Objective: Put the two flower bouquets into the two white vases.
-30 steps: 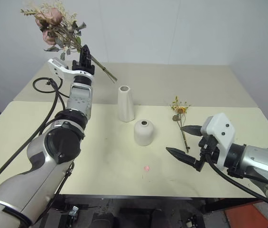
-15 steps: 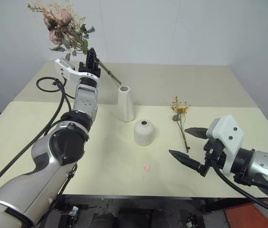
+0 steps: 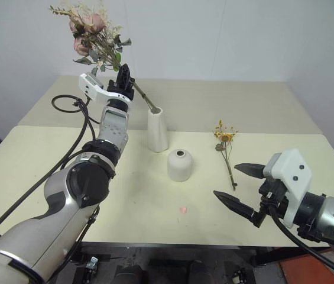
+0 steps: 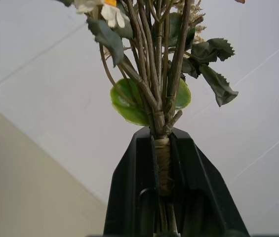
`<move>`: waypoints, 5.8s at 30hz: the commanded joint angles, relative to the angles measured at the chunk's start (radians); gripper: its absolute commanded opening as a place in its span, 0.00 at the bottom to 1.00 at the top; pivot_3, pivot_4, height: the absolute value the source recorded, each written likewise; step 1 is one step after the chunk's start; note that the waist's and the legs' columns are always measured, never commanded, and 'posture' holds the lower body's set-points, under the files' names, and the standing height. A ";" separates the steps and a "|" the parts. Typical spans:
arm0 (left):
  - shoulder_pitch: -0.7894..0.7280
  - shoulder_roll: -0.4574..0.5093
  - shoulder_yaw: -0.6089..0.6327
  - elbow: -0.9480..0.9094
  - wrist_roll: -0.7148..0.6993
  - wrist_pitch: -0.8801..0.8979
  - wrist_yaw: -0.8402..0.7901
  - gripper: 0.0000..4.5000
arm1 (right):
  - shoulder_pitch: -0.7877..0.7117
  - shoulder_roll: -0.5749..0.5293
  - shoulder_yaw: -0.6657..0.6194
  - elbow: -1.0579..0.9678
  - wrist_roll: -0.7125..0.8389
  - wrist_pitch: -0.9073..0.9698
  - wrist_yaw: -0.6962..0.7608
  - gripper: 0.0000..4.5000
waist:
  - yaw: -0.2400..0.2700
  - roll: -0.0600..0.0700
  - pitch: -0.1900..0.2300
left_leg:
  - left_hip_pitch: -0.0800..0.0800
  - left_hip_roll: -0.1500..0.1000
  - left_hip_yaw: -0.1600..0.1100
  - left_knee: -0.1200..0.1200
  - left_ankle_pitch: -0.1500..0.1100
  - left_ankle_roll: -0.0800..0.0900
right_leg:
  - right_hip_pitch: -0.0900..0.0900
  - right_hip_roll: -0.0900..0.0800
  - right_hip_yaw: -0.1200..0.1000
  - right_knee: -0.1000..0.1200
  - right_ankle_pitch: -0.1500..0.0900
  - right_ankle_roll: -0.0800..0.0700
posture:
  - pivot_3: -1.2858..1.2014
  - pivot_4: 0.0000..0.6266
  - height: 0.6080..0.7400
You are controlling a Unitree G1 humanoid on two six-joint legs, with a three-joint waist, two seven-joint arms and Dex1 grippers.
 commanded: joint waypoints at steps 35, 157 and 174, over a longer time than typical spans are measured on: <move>-0.091 0.006 0.144 -0.009 -0.125 -0.027 0.205 0.02 | 0.089 0.006 -0.077 -0.053 0.062 -0.028 -0.051 1.00 | 0.000 0.000 0.000 | 0.001 0.000 0.000 0.000 0.000 0.000 | 0.001 0.000 0.000 0.000 0.000 0.001 | 0.52 0.24 1.00; 1.129 0.604 -0.472 -1.552 0.029 0.545 -0.538 1.00 | -1.242 0.251 1.024 1.498 -0.717 0.117 0.116 1.00 | -0.028 0.002 -0.001 | -0.001 0.001 0.001 -0.001 0.000 0.000 | -0.006 0.000 0.001 0.002 0.000 -0.002 | 0.52 0.24 1.00; 1.168 0.607 -0.472 -1.573 0.042 0.521 -0.507 1.00 | -1.356 0.369 0.953 1.875 -0.910 -0.025 0.191 0.01 | -0.053 0.002 -0.002 | -0.002 0.002 0.001 -0.001 0.000 0.000 | -0.009 0.000 0.001 0.004 0.001 -0.003 | 0.52 0.24 1.00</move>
